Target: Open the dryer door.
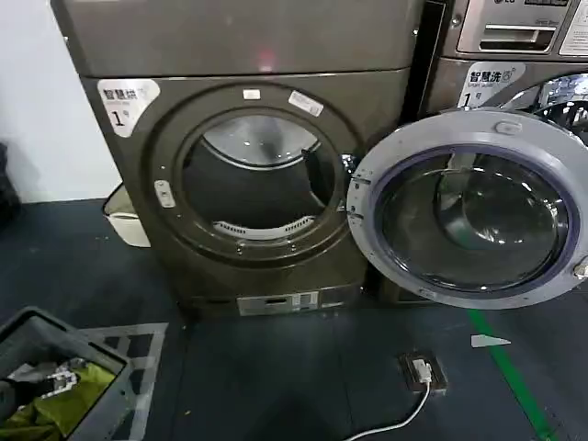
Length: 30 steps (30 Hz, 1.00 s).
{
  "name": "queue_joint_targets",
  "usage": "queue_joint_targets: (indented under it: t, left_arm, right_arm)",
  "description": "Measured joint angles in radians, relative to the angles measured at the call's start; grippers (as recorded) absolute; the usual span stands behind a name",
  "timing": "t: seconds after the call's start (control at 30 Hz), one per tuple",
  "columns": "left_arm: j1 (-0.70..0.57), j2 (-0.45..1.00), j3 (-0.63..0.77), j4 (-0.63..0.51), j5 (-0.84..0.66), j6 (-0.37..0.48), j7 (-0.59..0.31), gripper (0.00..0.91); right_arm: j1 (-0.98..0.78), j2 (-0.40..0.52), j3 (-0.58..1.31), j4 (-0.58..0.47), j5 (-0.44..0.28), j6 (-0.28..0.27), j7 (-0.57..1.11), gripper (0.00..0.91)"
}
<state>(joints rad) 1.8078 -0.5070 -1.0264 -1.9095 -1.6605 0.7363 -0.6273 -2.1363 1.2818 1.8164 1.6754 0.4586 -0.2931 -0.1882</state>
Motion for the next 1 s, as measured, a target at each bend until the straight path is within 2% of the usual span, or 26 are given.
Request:
queue_joint_targets:
  t: [1.0]
  left_arm:
    - [0.049, -0.006, -0.029, -0.003, -0.008, 0.000, -0.012, 0.907]
  right_arm:
    - [0.004, 0.005, -0.007, -0.001, -0.012, 0.014, -0.021, 0.907]
